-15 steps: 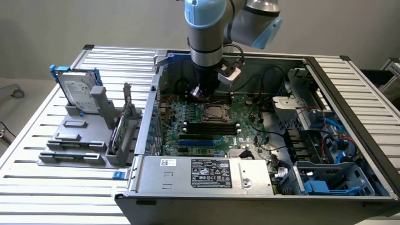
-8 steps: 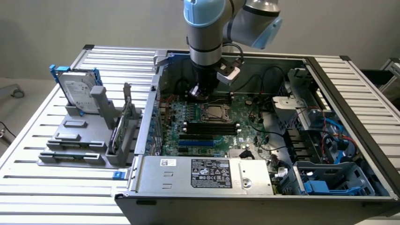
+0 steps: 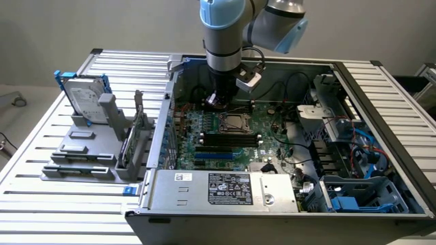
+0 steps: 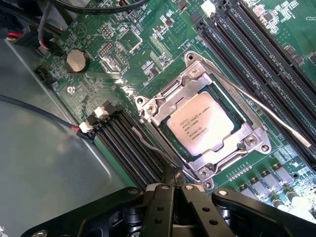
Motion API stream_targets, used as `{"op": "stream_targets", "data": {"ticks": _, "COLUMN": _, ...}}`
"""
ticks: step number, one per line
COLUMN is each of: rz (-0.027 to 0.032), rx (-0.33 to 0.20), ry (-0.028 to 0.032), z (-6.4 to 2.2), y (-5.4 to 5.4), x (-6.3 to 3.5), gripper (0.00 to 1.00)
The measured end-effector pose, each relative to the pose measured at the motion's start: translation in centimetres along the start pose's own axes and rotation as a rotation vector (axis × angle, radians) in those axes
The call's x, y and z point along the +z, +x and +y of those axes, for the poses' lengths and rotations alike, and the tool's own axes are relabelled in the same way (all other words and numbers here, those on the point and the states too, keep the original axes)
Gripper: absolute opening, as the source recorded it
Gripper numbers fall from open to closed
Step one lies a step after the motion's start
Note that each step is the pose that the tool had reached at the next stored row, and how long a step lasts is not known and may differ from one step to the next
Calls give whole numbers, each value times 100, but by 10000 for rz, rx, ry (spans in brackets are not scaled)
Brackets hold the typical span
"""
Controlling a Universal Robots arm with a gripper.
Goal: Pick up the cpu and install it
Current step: 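Install the first cpu locking lever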
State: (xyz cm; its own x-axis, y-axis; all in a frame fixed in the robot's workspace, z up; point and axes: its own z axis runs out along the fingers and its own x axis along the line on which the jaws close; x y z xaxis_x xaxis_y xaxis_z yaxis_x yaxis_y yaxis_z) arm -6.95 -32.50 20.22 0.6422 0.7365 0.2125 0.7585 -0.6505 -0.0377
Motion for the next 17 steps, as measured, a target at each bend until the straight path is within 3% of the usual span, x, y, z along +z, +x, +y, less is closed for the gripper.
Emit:
{"op": "stream_targets", "data": {"ticks": 5, "rz": -43, "rx": -18, "ry": -31, "z": 0, "y": -1, "x": 4, "gripper": 11}}
{"op": "stream_targets", "data": {"ticks": 17, "rz": -60, "rx": -125, "ry": -22, "z": 27, "y": 17, "x": 27, "gripper": 11}}
